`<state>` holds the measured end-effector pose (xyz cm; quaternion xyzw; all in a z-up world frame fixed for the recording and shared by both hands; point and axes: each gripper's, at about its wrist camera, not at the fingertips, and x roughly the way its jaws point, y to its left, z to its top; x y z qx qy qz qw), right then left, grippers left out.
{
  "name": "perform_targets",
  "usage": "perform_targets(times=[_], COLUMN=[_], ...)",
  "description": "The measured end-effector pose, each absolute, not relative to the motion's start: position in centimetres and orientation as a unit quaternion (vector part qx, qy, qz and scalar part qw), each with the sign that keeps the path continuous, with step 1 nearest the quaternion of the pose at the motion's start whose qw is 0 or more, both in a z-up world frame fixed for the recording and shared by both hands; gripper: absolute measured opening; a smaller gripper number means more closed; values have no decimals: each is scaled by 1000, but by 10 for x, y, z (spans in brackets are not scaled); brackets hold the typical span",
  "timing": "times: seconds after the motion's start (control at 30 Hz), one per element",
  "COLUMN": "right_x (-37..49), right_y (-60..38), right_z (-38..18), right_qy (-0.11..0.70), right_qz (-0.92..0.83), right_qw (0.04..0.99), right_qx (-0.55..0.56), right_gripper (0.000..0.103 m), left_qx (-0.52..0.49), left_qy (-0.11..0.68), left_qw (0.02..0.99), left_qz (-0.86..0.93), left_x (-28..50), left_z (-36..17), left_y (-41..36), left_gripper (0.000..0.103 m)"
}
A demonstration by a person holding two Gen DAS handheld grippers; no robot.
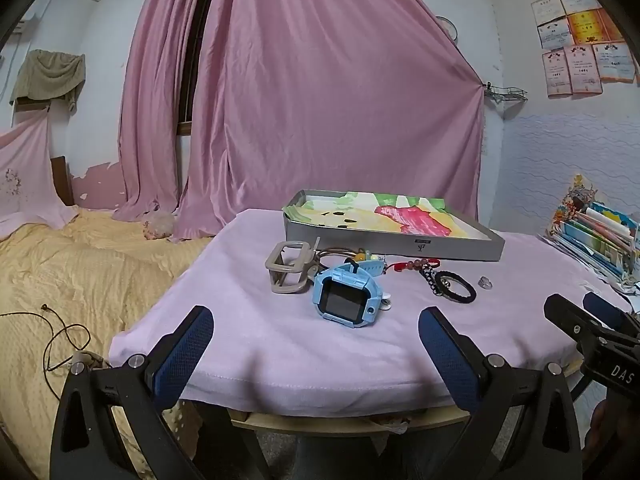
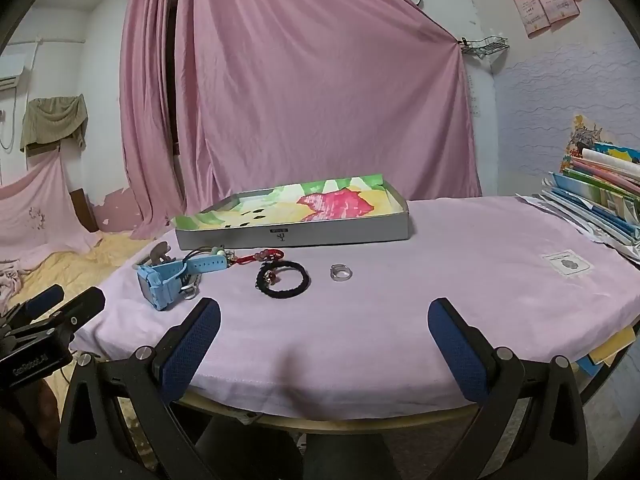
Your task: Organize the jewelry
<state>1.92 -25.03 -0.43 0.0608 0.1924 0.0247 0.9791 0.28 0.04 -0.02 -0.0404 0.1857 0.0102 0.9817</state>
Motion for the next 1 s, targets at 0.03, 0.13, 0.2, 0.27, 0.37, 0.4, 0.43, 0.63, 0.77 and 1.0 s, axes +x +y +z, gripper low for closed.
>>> perform_targets(times=[0.03,0.13,0.2,0.27,0.37,0.4,0.43,0.63,0.77,1.0], right_x=[20,18,19,19,19,20,20,22,20,20], right_y=[-250,-249,-248,-249,-247,-247,-246,-243,-246,-246], right_z=[-4,-3,-2,-4,-5,-5,-5,-7,-5,-6], right_qy=[193,190,189,190,189,189,188,187,188,188], right_qz=[25,23,23,23,24,24,24,24,25,25], right_qw=[979,980,980,980,980,980,980,980,980,980], right_qx=[61,62,62,63,62,62,61,62,63,64], right_gripper=[102,102,102,102,102,102,102,102,102,102], left_qx=[-40,-41,-39,-40,-40,-40,-40,-40,-41,-40], left_qy=[186,186,183,183,183,183,183,182,184,184], left_qw=[982,982,982,982,982,982,982,982,982,982], left_qz=[10,10,10,10,10,10,10,10,11,10], left_x=[4,6,1,1,2,2,3,0,1,0], left_z=[0,0,0,0,2,2,2,5,7,5], left_y=[1,2,0,0,-3,-4,-4,-3,-4,-3], left_gripper=[103,103,103,103,103,103,103,103,103,103])
